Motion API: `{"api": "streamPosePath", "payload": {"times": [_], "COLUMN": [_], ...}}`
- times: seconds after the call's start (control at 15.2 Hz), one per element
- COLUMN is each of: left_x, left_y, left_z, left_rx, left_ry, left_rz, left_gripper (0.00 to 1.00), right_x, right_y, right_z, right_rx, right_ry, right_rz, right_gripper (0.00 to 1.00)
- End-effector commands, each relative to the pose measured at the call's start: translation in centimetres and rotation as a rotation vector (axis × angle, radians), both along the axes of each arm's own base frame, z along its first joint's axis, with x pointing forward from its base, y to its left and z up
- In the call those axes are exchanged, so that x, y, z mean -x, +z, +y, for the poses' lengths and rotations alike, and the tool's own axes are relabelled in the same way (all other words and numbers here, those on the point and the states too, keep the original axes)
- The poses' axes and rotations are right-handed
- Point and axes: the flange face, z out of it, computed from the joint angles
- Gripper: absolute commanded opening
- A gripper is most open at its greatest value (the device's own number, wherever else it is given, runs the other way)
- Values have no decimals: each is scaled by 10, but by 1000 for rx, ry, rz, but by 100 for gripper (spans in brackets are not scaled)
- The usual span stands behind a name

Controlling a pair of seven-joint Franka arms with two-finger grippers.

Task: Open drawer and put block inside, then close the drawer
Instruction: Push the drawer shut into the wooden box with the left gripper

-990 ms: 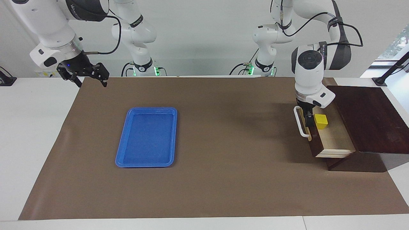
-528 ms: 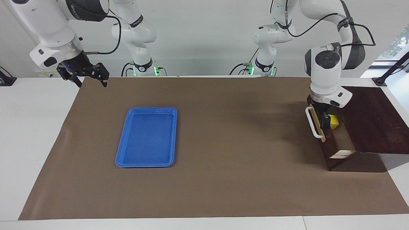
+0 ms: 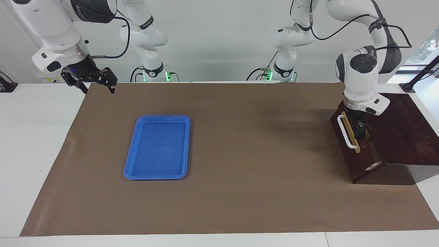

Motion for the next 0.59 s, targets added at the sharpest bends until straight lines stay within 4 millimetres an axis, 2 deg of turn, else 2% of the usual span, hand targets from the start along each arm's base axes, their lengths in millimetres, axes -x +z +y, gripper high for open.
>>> {"api": "streamPosePath", "payload": {"times": [0.0, 0.33, 0.46, 0.53], "left_x": [6, 3, 1, 0], "left_y": [-3, 2, 17, 25], "left_z": [18, 21, 10, -5], "left_rx": [-24, -31, -37, -25], "left_ry": [-28, -54, -58, -71], "left_rz": [5, 17, 52, 61], "left_gripper": [100, 100, 100, 100], "right_x": [3, 3, 2, 2], "right_y": [0, 0, 1, 1], "right_z": [-1, -1, -1, -1], "right_rx": [17, 17, 17, 17], "right_ry": [24, 24, 24, 24], "right_rz": [-7, -7, -8, -8], "right_gripper": [100, 100, 100, 100]}}
